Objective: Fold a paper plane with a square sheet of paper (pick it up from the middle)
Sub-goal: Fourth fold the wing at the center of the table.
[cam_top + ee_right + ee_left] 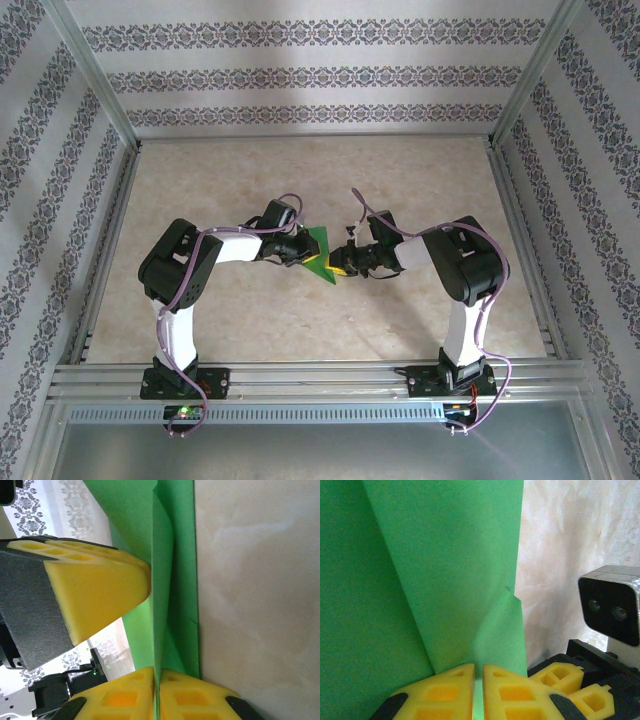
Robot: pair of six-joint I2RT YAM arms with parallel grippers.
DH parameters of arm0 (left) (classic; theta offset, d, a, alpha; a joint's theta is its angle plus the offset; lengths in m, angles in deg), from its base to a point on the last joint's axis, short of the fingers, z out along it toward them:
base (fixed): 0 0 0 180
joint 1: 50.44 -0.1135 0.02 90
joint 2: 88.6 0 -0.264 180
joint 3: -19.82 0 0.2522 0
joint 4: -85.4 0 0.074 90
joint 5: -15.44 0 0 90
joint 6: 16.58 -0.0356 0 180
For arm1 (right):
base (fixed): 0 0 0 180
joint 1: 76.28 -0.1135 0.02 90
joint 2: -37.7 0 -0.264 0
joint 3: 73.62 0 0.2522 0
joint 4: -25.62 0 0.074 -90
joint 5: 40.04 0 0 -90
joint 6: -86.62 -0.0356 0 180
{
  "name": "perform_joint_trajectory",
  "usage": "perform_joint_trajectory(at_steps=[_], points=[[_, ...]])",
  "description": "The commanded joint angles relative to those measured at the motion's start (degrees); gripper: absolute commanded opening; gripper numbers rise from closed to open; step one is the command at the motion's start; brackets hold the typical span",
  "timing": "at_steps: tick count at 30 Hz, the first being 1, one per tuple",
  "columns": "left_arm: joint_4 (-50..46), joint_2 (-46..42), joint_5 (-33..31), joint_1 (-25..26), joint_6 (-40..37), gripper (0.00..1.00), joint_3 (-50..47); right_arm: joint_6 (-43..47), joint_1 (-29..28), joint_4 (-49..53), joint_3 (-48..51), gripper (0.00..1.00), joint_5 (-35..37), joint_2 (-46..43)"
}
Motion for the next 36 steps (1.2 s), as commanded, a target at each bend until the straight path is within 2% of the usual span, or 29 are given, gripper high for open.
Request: perform_joint_trajectory(at_steps=[1, 11, 20, 32, 36], points=[[-3.5, 1.5, -1.3, -0.7, -1.1, 0.13, 0.7, 0.1, -0.6, 7.8, 0.5, 0.17, 8.3, 0.5], [-3.1, 1.9, -0.9, -0.8, -0.9, 0.13, 0.4, 2.5, -0.9, 16.5, -1.3, 0.21, 7.8, -6.3], [-2.9, 1.9, -0.8, -0.9, -1.0, 0.13, 0.2, 3.7, -2.5, 16.5, -1.7, 0.19, 4.6, -6.7], [-3.8, 1.9, -1.0, -0.8, -0.9, 0.14, 0.5, 3.8, -2.5, 18.6, -0.8, 0.12, 8.9, -3.7], [-4.5, 2.0, -1.2, -0.9, -1.3, 0.14, 0.6, 3.9, -2.5, 18.4, -0.9, 0.18, 7.1, -7.9]])
